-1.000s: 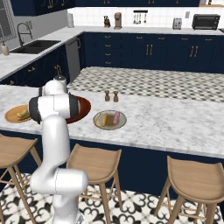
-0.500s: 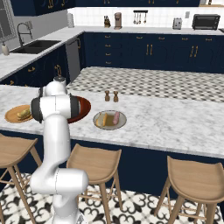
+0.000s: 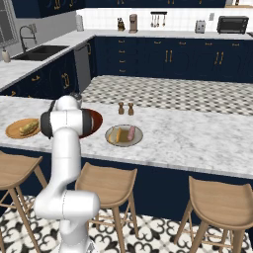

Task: Place one bun and one sausage from the bowl on each plate.

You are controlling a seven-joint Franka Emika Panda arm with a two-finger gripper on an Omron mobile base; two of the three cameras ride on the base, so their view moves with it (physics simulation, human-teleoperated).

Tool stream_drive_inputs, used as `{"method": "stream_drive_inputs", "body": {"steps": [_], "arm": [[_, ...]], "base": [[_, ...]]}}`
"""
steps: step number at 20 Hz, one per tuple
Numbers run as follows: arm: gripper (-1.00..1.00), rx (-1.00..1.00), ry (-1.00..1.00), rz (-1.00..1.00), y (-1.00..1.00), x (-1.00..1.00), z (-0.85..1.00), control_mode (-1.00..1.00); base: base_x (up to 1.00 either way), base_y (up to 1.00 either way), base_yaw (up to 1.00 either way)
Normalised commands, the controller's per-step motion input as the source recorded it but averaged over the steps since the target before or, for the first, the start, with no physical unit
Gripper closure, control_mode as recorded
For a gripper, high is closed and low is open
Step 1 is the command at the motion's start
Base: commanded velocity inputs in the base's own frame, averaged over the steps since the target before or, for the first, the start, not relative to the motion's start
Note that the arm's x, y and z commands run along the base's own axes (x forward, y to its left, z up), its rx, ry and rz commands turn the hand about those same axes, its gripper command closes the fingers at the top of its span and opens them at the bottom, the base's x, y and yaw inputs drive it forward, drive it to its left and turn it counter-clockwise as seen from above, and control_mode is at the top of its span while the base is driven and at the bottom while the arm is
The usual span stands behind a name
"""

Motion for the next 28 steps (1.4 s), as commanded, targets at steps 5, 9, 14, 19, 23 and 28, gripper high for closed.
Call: {"method": "stream_drive_inputs", "body": {"steps": [5, 9, 14, 19, 23, 28], "arm": [[-1.0, 0.0, 0.0, -0.01, 0.01, 0.27, -0.01, -1.0], [-1.0, 0.0, 0.0, 0.0, 0.0, 0.01, -0.12, -1.0], [-1.0, 0.0, 0.0, 0.0, 0.0, 0.0, -0.31, -1.0], [-1.0, 0.0, 0.01, 0.0, 0.09, 0.0, -0.36, -1.0], [-1.0, 0.0, 0.01, 0.0, 0.3, 0.0, -0.17, -1.0], [-1.0, 0.0, 0.01, 0.04, 0.46, -0.04, -0.15, -1.0]], "base": [[0.0, 0.0, 0.0], [0.0, 0.0, 0.0], [0.0, 0.0, 0.0], [0.0, 0.0, 0.0], [0.0, 0.0, 0.0], [0.0, 0.0, 0.0]]}}
